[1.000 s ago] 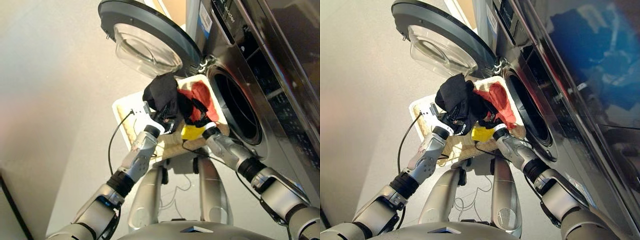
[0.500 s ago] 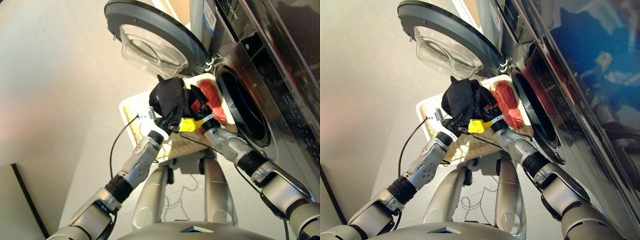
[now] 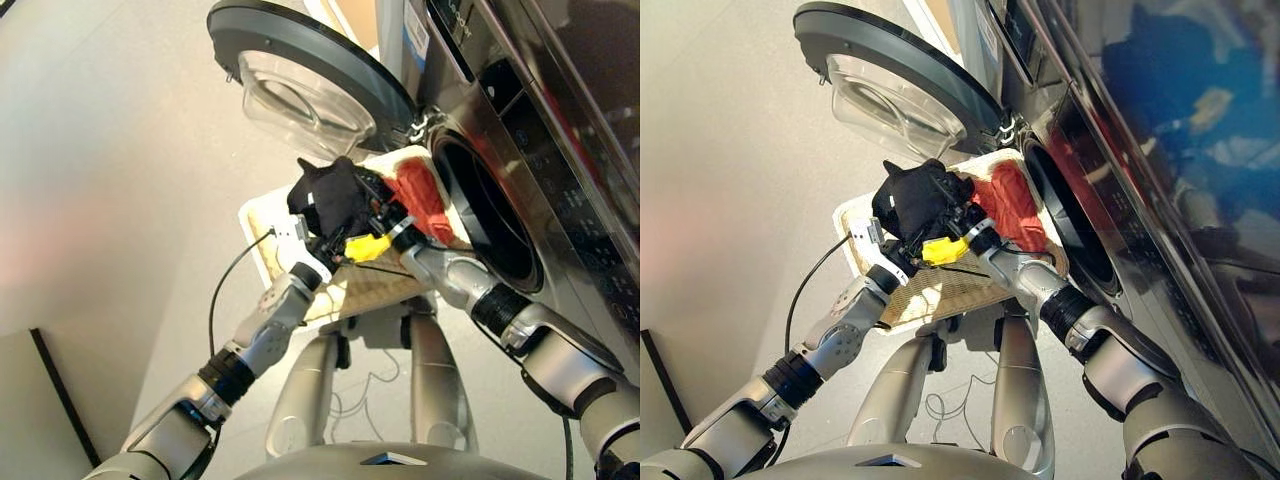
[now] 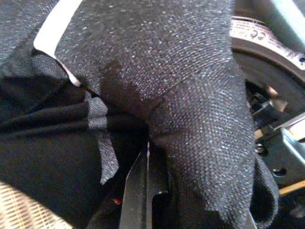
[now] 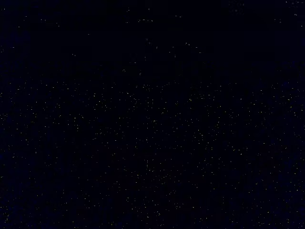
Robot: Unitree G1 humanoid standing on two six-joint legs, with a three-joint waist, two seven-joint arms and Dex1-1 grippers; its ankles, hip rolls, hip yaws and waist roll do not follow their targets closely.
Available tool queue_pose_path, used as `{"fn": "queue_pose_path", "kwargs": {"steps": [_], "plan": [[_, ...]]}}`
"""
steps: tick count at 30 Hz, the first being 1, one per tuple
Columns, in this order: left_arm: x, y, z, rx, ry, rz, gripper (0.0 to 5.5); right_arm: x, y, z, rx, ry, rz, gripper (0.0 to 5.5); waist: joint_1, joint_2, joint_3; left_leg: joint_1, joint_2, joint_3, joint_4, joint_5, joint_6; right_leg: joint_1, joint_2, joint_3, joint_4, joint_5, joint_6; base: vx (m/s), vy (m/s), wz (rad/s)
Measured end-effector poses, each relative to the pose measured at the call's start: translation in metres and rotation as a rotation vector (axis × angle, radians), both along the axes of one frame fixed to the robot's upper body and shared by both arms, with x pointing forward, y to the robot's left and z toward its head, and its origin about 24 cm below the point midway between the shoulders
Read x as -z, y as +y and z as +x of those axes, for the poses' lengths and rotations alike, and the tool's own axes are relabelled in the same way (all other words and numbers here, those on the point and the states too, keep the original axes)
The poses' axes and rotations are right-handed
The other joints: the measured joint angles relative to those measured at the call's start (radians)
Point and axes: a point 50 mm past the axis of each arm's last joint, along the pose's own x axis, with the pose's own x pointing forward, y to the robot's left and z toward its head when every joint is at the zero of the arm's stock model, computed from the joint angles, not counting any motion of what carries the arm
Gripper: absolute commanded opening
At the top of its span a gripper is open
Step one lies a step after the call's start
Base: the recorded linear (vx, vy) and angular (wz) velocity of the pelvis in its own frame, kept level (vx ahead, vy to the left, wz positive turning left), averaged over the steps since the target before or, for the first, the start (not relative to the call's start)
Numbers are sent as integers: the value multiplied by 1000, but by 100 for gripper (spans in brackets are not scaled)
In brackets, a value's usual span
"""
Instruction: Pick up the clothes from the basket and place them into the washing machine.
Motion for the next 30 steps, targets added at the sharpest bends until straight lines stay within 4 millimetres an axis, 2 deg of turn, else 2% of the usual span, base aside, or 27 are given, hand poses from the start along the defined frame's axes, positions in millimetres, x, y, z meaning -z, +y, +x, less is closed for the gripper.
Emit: {"fn": "queue_pose_path", "kwargs": {"steps": [3,7,8,9,10,13,17,19,22,24,27,30], "plan": [[-2,-1,-2,22,-1,-12,0,4,-4,0,5,24,-48,0,9,0,-2,0,0,0,4,0,0,0,0,0,3,0,0,0,0,0],[2,2,-3,38,11,12,0,7,-4,-1,-5,49,-73,0,8,-2,-3,-1,0,0,12,-1,-1,0,0,0,10,-1,1,0,0,0],[2,2,-4,39,13,13,37,7,-4,-2,-6,52,-72,0,8,-4,-3,-1,0,0,13,-1,-1,0,0,0,11,-1,1,0,0,0],[3,2,-4,40,16,10,242,8,-4,-2,-6,54,-72,0,8,-6,-5,-3,0,0,15,-2,-1,0,0,0,11,-1,1,0,0,0],[3,1,-5,49,19,11,550,8,-5,-2,-8,58,-68,0,8,-9,-8,-6,0,0,18,-2,-2,-3,0,0,12,-1,1,0,0,0],[9,8,-5,30,46,23,550,13,-7,-7,-20,98,-16,0,3,-23,-22,-20,0,0,25,-2,-2,-15,0,1,13,-1,1,0,0,0],[10,16,-3,-24,62,-14,550,24,-12,-14,38,179,151,0,-3,-34,-29,-20,-1,3,27,-3,-1,-15,-1,3,14,-1,1,0,0,0],[8,15,-3,-53,64,-85,550,30,-16,-17,100,225,265,0,-6,-36,-32,-20,-1,5,27,-4,-1,-15,-1,4,14,-1,1,0,0,0],[8,17,-3,-141,78,-197,550,36,-24,-19,161,260,349,0,-11,-37,-32,-20,-1,7,27,-4,-1,-16,-2,5,15,-1,1,0,0,0],[3,35,3,-282,61,-255,550,39,-35,-19,237,284,444,0,-13,-37,-32,-21,0,7,27,-5,-1,-17,-5,6,15,-1,1,0,0,0],[1,72,5,-519,18,-231,550,43,-51,-19,345,330,615,0,-12,-38,-33,-19,5,7,29,-8,-3,-16,-3,7,15,-3,-1,104,2,-25],[8,95,3,-695,22,-194,550,52,-67,-19,488,391,873,0,-10,-38,-33,-20,6,6,28,-7,-5,-17,0,7,14,-3,-1,0,0,0]]}}
